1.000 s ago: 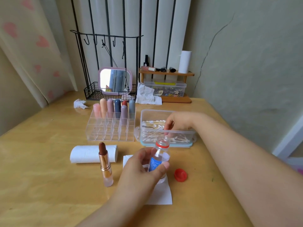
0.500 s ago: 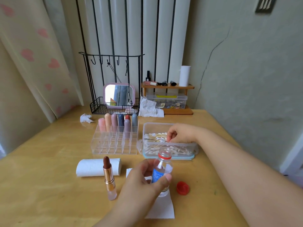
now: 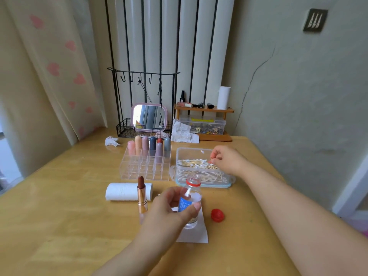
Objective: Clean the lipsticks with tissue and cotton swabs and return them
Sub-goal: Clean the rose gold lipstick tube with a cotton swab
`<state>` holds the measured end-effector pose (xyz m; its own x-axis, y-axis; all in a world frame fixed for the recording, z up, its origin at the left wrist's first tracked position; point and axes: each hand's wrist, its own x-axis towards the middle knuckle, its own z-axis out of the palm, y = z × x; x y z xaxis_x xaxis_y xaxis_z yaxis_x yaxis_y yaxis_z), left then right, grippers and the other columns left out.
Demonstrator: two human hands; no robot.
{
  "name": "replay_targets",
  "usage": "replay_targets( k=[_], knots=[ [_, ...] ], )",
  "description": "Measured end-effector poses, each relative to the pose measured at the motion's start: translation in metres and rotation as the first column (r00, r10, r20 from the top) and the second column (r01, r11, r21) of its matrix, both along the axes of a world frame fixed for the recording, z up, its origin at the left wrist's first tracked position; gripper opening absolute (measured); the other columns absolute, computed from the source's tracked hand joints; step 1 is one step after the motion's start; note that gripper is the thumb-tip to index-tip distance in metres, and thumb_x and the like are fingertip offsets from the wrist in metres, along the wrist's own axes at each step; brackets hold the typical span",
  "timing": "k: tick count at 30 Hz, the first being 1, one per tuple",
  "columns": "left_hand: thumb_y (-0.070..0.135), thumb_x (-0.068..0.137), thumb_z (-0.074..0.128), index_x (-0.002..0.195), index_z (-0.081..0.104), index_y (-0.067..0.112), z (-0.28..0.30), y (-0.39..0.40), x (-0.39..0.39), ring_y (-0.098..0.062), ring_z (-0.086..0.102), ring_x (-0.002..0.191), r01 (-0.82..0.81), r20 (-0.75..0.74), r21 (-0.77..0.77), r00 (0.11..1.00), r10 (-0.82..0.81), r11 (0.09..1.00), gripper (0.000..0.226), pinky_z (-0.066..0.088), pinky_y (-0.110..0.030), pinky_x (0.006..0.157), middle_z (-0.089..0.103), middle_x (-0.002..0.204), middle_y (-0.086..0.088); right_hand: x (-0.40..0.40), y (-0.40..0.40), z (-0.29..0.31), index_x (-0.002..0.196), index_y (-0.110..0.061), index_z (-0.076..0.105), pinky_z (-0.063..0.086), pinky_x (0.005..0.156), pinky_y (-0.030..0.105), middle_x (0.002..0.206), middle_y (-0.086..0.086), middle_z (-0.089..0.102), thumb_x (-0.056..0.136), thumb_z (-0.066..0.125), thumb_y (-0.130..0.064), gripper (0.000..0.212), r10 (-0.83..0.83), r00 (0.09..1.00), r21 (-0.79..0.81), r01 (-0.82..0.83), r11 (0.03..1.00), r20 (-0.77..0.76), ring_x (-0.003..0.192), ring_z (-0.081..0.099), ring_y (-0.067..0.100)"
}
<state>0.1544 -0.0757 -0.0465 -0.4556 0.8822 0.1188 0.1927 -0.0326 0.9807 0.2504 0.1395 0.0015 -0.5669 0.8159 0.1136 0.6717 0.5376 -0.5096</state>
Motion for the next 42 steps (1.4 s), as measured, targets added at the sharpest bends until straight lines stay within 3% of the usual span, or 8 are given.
replay_targets(
  k=[5,8,12,16,19,23,29,42],
  knots=[
    [0.027,0.077,0.077,0.102,0.065,0.027,0.003,-0.016,-0.006,0.001,0.063,0.094,0.009,-0.012,0.022,1.0,-0.009,1.0,0.027,0.05,-0.016,0.077,0.07,0.099,0.011,0.01,-0.042,0.01,0.084,-0.025,0.053,0.051,0.07,0.03,0.079,-0.005,0.065,0.094,0.05,-0.009,0.019,0.056,0.941,0.013,-0.055,0.998,-0.333,0.076,0.061,0.013],
    [0.039,0.07,0.078,0.102,0.065,0.031,0.001,-0.029,-0.009,-0.004,0.063,0.096,-0.007,-0.01,0.038,1.0,0.008,0.999,0.035,0.051,-0.02,0.08,0.069,0.1,0.015,0.028,-0.088,0.019,0.083,-0.02,0.058,0.045,0.062,0.016,0.068,-0.01,0.058,0.092,0.055,-0.003,0.02,0.162,0.807,-0.02,-0.21,0.977,-0.569,0.062,0.053,-0.001],
    [0.035,0.071,0.081,0.107,0.065,0.033,-0.004,-0.05,-0.013,0.0,0.061,0.102,-0.035,-0.096,0.056,0.995,0.04,0.998,0.04,0.049,-0.027,0.09,0.069,0.103,0.016,0.054,-0.13,0.012,0.079,-0.023,0.066,0.044,0.064,0.014,0.071,-0.013,0.065,0.088,0.063,-0.009,0.017,0.202,0.746,-0.004,-0.265,0.964,-0.635,0.068,0.055,0.001],
    [0.021,0.071,0.08,0.103,0.061,0.04,-0.005,-0.061,-0.018,0.014,0.055,0.103,-0.047,-0.167,0.1,0.984,0.064,0.994,0.041,0.043,-0.005,0.08,0.064,0.109,0.018,0.068,-0.148,0.004,0.078,-0.026,0.07,0.045,0.066,0.027,0.086,0.016,0.066,0.087,0.066,-0.011,0.018,0.187,0.799,0.011,-0.22,0.975,-0.571,0.072,0.054,0.027],
    [0.017,0.071,0.081,0.101,0.059,0.044,-0.003,-0.067,-0.023,0.016,0.053,0.102,-0.033,-0.278,0.141,0.958,0.071,0.99,0.047,0.038,0.001,0.08,0.059,0.109,0.015,0.072,-0.163,0.004,0.078,-0.021,0.069,0.039,0.055,0.01,0.081,0.03,0.055,0.085,0.065,-0.004,0.019,0.207,0.823,0.032,-0.225,0.974,-0.528,0.056,0.049,0.007],
    [0.014,0.071,0.081,0.105,0.058,0.045,-0.006,-0.074,-0.024,0.01,0.052,0.1,-0.006,-0.383,0.164,0.921,0.069,0.986,0.051,0.033,0.002,0.078,0.054,0.107,0.013,0.073,-0.174,-0.002,0.076,-0.023,0.07,0.034,0.054,0.008,0.069,0.004,0.053,0.082,0.067,0.001,0.025,0.265,0.84,0.136,-0.228,0.964,-0.473,0.054,0.045,0.003],
    [0.026,0.066,0.076,0.106,0.054,0.05,-0.016,-0.075,-0.027,0.006,0.05,0.102,0.021,-0.475,0.171,0.878,0.064,0.985,0.051,0.035,0.0,0.079,0.053,0.106,0.012,0.066,-0.178,-0.018,0.081,-0.023,0.071,0.035,0.06,0.005,0.069,-0.011,0.051,0.084,0.066,-0.005,0.018,0.355,0.873,0.285,-0.265,0.921,-0.335,0.063,0.048,0.002],
    [0.031,0.064,0.07,0.111,0.055,0.042,-0.02,-0.076,-0.027,0.009,0.046,0.105,0.044,-0.559,0.141,0.828,0.042,0.989,0.05,0.029,0.003,0.084,0.05,0.107,0.016,0.057,-0.178,-0.039,0.096,-0.023,0.069,0.033,0.067,0.007,0.081,-0.006,0.045,0.088,0.047,-0.023,0.023,0.472,0.856,0.462,-0.339,0.82,-0.21,0.073,0.041,0.001]
  ],
)
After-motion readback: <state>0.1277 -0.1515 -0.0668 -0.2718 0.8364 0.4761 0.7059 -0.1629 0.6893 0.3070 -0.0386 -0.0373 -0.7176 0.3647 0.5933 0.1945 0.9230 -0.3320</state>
